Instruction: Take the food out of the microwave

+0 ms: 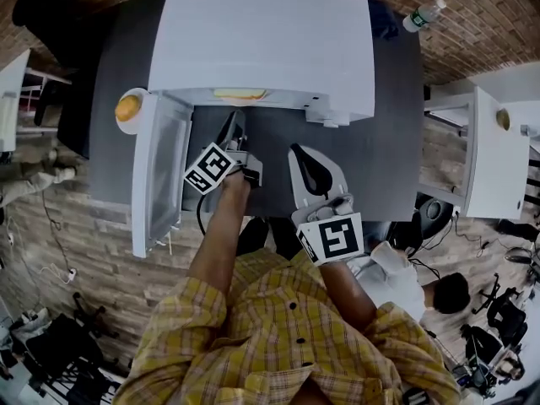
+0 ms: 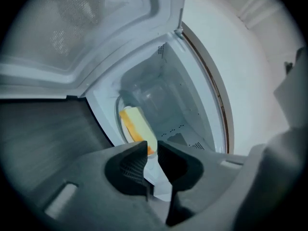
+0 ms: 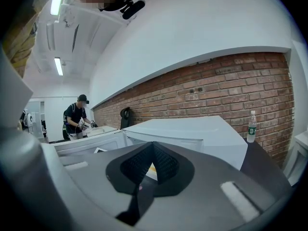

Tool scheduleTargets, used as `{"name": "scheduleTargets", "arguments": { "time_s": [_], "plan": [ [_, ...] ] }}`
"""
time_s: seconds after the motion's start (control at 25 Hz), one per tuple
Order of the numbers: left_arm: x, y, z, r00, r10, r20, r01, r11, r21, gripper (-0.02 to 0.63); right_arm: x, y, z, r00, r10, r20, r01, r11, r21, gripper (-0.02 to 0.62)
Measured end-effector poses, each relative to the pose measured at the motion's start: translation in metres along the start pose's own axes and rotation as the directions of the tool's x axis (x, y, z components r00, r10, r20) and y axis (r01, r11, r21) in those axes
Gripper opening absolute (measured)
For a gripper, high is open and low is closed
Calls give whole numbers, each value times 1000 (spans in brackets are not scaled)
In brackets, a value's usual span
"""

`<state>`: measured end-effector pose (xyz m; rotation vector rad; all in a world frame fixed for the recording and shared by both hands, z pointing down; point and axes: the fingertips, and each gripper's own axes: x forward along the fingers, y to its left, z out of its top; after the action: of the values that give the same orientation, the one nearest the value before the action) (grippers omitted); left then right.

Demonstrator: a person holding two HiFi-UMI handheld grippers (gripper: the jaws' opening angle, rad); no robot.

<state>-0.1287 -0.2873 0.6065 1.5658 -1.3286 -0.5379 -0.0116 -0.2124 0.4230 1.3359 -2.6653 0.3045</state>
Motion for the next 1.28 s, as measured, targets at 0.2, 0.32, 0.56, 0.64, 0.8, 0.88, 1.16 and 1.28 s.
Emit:
{"name": "scheduleTargets", "arguments": {
  "time_s": [0.2, 0.32, 0.56, 0.64, 0.8, 0.88, 1.16, 1.28],
  "plan": [
    [9, 22, -3, 999, -7, 33, 14, 976, -218, 85, 3, -3, -4, 1000, -5, -3, 5, 1000, 8, 3],
    [12, 33, -1, 997, -4, 82, 32, 937, -348, 97, 4, -4, -8, 1000, -4, -9, 5, 1000, 19, 3],
    [23, 48, -2, 994, 21, 104, 30, 888, -458, 100, 5, -8, -12, 1000, -14, -18, 15, 1000, 20, 3],
    [25, 51, -2, 994, 33, 100, 17, 891, -453, 100, 6, -8, -13, 1000, -16, -19, 17, 1000, 19, 3],
    [30, 54, -1, 993, 48, 109, 9, 880, -474, 100, 6, -10, -13, 1000, -20, -21, 20, 1000, 20, 3],
    [32, 55, -2, 993, 53, 107, 5, 879, -478, 100, 7, -12, -14, 1000, -20, -24, 21, 1000, 21, 3],
    [39, 57, -1, 991, 68, 116, -2, 872, -490, 80, 8, -17, -20, 999, -25, -42, 26, 999, 26, 3],
    [42, 58, -2, 990, 81, 116, -13, 868, -496, 80, 9, -20, -21, 999, -31, -44, 32, 999, 26, 3]
  ]
}}
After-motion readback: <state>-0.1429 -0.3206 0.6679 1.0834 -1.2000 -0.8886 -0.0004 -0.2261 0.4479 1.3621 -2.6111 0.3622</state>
